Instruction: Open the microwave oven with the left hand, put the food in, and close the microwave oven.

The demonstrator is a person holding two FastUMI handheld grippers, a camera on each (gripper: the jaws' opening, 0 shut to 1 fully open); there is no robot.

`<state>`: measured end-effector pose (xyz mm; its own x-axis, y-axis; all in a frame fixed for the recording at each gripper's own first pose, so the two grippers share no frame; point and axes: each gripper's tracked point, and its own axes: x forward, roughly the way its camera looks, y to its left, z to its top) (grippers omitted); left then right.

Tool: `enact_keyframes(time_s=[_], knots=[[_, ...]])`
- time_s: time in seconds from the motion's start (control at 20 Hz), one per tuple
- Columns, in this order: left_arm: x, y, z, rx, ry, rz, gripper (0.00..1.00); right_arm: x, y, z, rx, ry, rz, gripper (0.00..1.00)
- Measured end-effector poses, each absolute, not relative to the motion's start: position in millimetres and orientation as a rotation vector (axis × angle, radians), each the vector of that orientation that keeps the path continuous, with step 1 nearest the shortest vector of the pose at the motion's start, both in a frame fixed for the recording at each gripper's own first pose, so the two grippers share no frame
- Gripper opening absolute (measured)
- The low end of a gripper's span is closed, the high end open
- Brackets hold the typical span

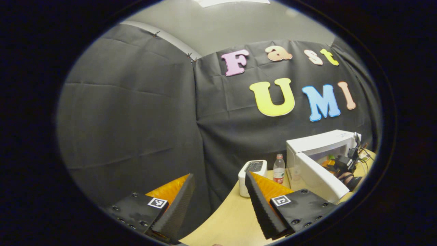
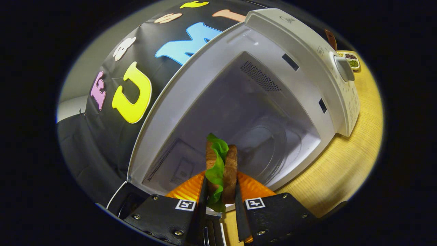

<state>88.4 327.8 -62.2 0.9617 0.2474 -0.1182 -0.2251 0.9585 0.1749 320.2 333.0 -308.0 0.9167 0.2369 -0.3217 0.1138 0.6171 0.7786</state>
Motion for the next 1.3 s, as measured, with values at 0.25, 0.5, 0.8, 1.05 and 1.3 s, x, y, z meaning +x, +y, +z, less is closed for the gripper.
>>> enact_keyframes(time_s=[0.25,0.5,0.8,1.05,1.3], knots=[[85.0,330.1,-64.5,0.167,0.150,0.251,0.96,336.9,332.7,-321.1,0.872,0.422,0.050,0.38],[80.9,330.9,-67.6,0.182,0.162,0.249,0.96,336.1,325.4,-344.8,0.706,0.496,0.001,0.62],[84.0,323.1,-66.9,0.173,0.154,0.233,0.96,330.7,298.3,-351.5,0.511,0.555,-0.059,0.94],[83.4,315.6,-65.3,0.166,0.144,0.213,0.96,322.1,266.4,-341.4,0.330,0.538,-0.112,0.98],[84.2,302.0,-76.6,0.107,0.132,0.176,0.96,293.2,253.9,-318.2,0.202,0.527,-0.037,0.99]])
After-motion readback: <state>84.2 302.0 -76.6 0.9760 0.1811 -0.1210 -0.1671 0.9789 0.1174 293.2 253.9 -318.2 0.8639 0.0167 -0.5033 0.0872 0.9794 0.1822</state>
